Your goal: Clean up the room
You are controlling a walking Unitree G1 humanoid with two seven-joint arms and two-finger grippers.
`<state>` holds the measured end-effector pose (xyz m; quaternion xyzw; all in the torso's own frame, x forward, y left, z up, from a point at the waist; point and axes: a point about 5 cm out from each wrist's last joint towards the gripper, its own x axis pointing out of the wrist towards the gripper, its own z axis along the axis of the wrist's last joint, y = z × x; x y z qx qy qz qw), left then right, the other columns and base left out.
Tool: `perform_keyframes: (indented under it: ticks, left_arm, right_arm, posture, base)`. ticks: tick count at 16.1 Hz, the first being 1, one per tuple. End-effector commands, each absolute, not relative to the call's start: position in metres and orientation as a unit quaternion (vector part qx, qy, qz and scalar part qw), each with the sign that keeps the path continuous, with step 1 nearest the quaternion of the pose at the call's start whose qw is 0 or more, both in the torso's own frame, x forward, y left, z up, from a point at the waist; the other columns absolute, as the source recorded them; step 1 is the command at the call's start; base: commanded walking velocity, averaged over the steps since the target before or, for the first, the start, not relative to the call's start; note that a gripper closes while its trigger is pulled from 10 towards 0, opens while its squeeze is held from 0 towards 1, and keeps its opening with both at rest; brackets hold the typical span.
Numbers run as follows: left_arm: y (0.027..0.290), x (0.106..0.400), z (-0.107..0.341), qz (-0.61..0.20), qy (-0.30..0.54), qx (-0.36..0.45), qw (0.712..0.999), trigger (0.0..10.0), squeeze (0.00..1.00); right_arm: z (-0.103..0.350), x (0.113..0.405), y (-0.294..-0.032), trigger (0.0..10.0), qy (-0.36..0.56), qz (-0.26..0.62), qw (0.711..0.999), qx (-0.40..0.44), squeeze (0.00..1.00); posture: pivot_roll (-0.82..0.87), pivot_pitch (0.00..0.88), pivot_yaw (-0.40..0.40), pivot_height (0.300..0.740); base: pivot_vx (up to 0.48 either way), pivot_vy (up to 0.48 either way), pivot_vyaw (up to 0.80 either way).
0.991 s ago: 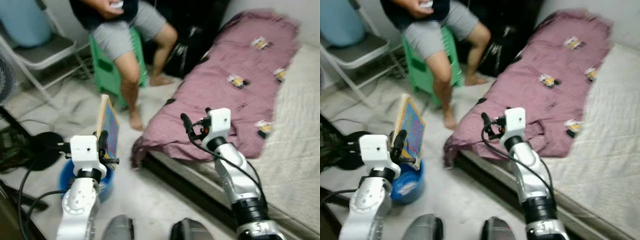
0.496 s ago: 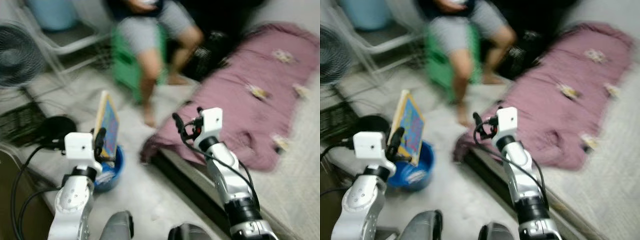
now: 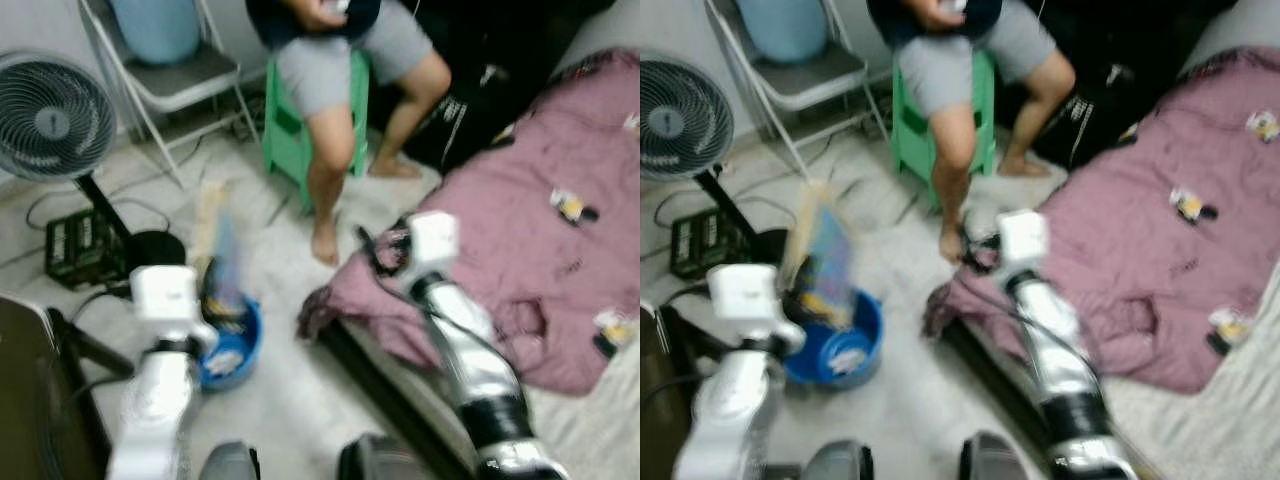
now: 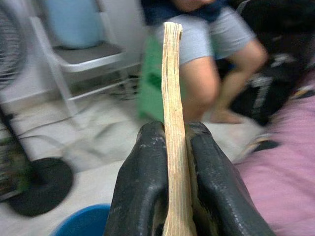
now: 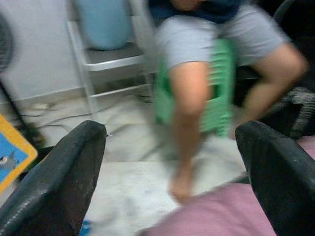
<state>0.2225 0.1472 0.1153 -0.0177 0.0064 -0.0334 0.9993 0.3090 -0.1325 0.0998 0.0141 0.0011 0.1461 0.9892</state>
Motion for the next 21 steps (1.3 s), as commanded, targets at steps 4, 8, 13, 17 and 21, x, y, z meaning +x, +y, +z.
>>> perform_keyframes:
  ticks: [4, 8, 13, 17, 21]
  left_arm:
    - [0.1589, 0.2221, 0.1229, -0.002, -0.012, -0.008, 1.000, 10.0, 0.00]
    - [0.1597, 0.2222, 0.1221, 0.004, -0.008, -0.002, 1.000, 10.0, 0.00]
    - [0.1592, 0.2218, 0.1204, 0.002, -0.004, 0.001, 1.000, 10.0, 0.00]
    - [0.1585, 0.2219, 0.1202, 0.001, -0.004, 0.001, 1.000, 10.0, 0.00]
    - [0.1584, 0.2216, 0.1200, -0.001, -0.004, 0.000, 1.000, 10.0, 0.00]
  right_arm:
    - [0.1059, 0.3098, -0.1203, 10.0, -0.014, 0.168, 0.986, 0.014, 0.00]
    - [0.1063, 0.3087, -0.1183, 10.0, -0.019, 0.175, 0.984, 0.011, 0.00]
    - [0.1063, 0.3092, -0.1179, 10.0, -0.020, 0.176, 0.984, 0.009, 0.00]
    - [0.1060, 0.3094, -0.1178, 10.0, -0.019, 0.178, 0.984, 0.008, 0.00]
    - [0.1050, 0.3102, -0.1189, 10.0, -0.015, 0.170, 0.985, 0.016, 0.00]
  posture:
    - [0.01, 0.109, -0.039, 0.740]
    - [0.02, 0.108, -0.037, 0.740]
    - [0.02, 0.106, -0.038, 0.740]
    - [0.01, 0.107, -0.039, 0.740]
    - [0.02, 0.107, -0.041, 0.740]
  base:
    - [0.129, 0.000, 0.00]
    - [0.000, 0.000, 0.55]
    - [0.000, 0.000, 0.80]
    - [0.000, 0.000, 0.80]
    - [0.000, 0.000, 0.60]
